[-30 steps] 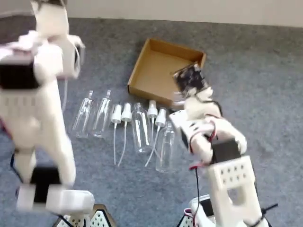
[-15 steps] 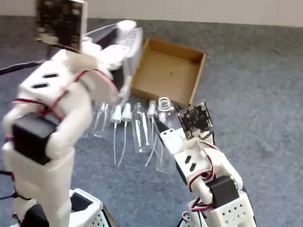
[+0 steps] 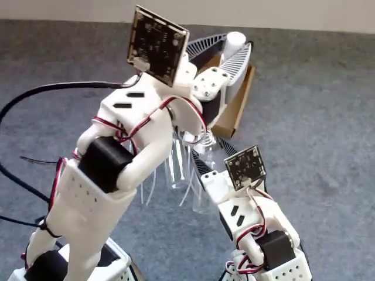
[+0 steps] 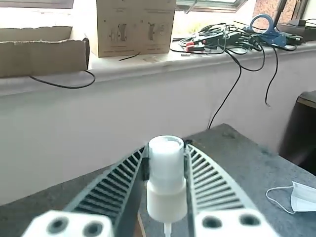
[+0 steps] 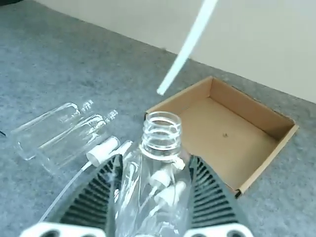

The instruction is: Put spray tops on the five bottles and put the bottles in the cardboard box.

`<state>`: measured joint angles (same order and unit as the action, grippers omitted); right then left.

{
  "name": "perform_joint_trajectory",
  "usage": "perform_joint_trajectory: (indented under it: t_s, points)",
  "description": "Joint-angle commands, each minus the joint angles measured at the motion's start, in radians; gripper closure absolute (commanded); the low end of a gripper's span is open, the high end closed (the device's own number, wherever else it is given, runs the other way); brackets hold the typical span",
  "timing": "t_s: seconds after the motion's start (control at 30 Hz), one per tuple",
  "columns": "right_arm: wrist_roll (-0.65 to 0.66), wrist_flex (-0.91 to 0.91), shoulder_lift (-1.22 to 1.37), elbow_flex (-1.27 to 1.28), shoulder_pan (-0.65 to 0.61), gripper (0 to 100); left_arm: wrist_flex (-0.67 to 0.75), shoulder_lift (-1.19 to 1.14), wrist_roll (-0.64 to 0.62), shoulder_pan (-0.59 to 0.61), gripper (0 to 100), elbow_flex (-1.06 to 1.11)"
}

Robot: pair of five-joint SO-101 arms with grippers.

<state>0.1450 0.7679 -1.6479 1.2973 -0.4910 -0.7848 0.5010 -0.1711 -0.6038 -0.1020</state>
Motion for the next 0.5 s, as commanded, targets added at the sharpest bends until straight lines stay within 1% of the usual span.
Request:
perform_joint_trajectory:
  t_s: [0.0, 0.47]
  points:
    - [-0.009, -0.022, -0.015, -0.01, -0.005, 99.1, 0.037, 0.018, -0.006, -0.01, 95, 0.019]
    - [-0.009, -0.022, -0.016, -0.013, -0.005, 99.2, 0.035, 0.027, -0.009, 0.031, 95, 0.13]
